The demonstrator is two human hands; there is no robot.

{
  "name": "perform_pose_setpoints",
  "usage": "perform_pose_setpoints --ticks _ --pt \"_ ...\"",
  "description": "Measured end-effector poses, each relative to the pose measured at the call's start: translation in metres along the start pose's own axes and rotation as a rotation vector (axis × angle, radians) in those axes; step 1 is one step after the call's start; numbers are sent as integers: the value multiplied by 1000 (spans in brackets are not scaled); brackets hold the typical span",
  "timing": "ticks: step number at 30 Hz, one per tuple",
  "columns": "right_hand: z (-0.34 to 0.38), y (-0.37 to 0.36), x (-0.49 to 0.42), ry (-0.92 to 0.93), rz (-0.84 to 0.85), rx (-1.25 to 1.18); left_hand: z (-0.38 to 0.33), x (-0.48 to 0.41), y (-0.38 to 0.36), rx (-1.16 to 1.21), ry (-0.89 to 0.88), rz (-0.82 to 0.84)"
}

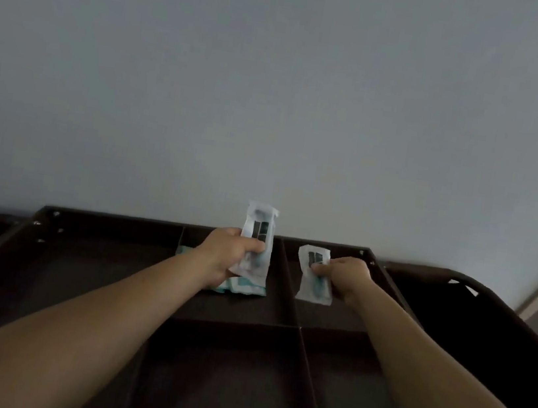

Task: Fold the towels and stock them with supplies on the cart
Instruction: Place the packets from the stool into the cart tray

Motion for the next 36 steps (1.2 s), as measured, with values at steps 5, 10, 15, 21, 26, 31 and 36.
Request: perform_pose_setpoints --ticks 5,10,15,21,26,31,36 --pt "-11 -32 -41 -29 104 232 1 1 4 20 -7 -150" --pt "-26 -51 -60 50 174 343 9 8 -7 -17 11 -284" --pt "-28 -52 -66 50 250 466 16 6 -31 -90 19 -345" --pt "19 -13 -48 359 165 384 6 -3 -57 -224 -28 -352" --pt "50 13 -14 281 384 -31 1 -14 -93 -290 -111 -265" --pt "46 29 -10 285 383 -158 4 -20 -109 -284 -124 -195" --pt "31 45 -38 240 206 -133 6 -25 -103 -301 -121 -207"
Point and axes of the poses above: each hand's wrist, its own x-axis away from the middle knuckle, its own y-axis out of the back of the hand, z = x × y, the point moved 3 cm from there along -x, towards the middle knuckle
